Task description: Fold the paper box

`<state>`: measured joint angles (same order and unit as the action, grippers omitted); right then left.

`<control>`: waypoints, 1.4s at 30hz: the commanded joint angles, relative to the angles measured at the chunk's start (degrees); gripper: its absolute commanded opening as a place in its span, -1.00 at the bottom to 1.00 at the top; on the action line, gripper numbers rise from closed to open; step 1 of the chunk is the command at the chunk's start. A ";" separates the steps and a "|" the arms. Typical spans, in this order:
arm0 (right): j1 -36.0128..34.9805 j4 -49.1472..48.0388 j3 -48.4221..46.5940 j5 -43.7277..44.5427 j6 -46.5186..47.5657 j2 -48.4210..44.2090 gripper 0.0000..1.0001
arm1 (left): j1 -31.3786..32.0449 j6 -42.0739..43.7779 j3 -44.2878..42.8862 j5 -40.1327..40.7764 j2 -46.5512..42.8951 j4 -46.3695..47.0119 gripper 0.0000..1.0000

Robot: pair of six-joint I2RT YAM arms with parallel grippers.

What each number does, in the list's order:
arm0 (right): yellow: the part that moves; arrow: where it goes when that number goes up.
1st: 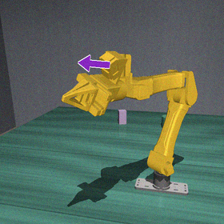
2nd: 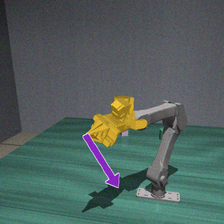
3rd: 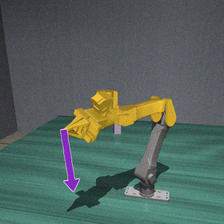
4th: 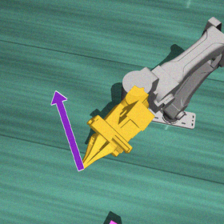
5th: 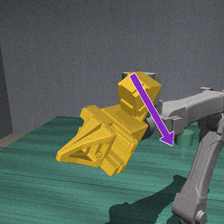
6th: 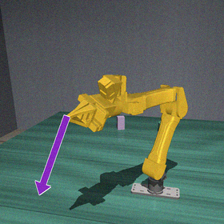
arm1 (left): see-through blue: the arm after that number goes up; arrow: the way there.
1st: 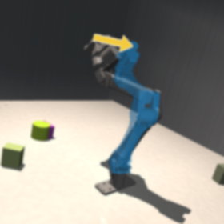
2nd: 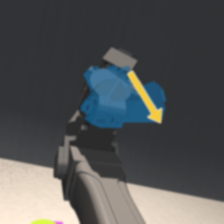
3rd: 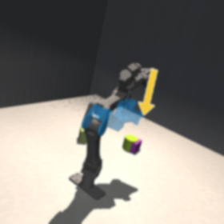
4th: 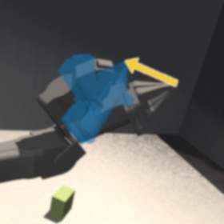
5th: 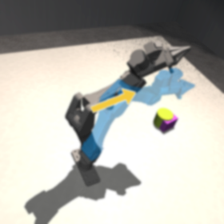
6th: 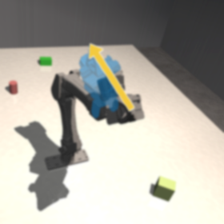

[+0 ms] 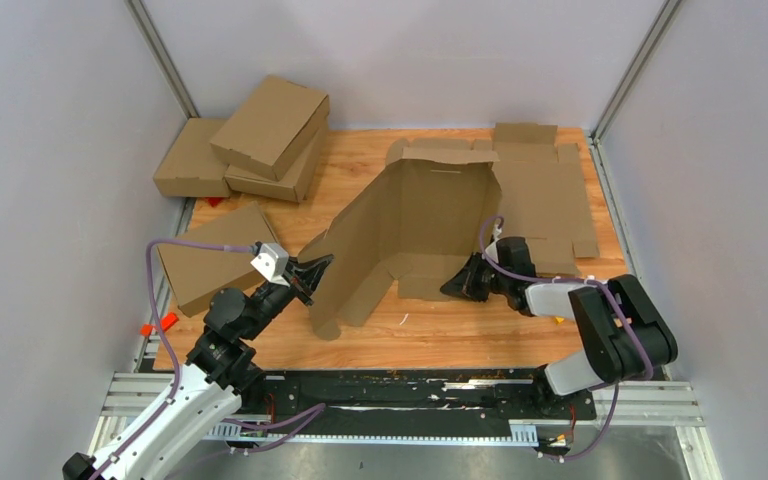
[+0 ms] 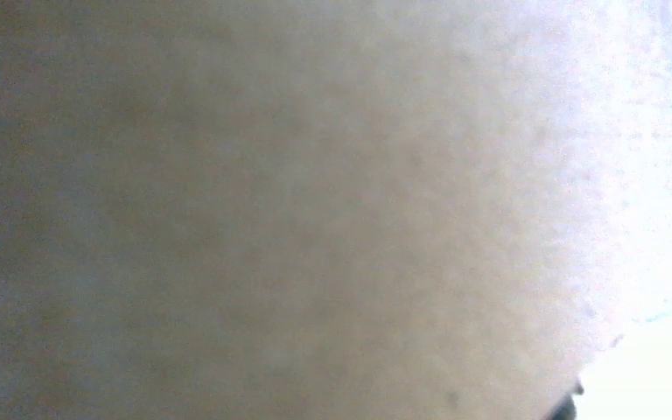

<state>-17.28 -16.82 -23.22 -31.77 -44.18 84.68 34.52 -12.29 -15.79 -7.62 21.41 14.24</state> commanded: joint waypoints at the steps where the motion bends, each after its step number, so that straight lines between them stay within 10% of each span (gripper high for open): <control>1: -1.39 2.90 -1.76 4.71 3.11 1.90 -0.97 | 0.37 -0.27 -0.39 -0.91 0.78 -2.02 -1.00; 21: -11.14 13.00 -8.98 15.90 0.96 6.24 -1.00 | 0.42 -0.58 -0.29 -0.88 1.31 -1.90 -1.00; 42: -20.30 -6.11 -7.93 30.33 -30.43 7.44 -1.00 | 1.04 -1.77 0.14 -2.60 3.26 -0.01 -1.00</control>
<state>-36.67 -12.71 -33.30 -1.52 -66.08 90.65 34.54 -12.25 -15.79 -7.18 23.46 16.36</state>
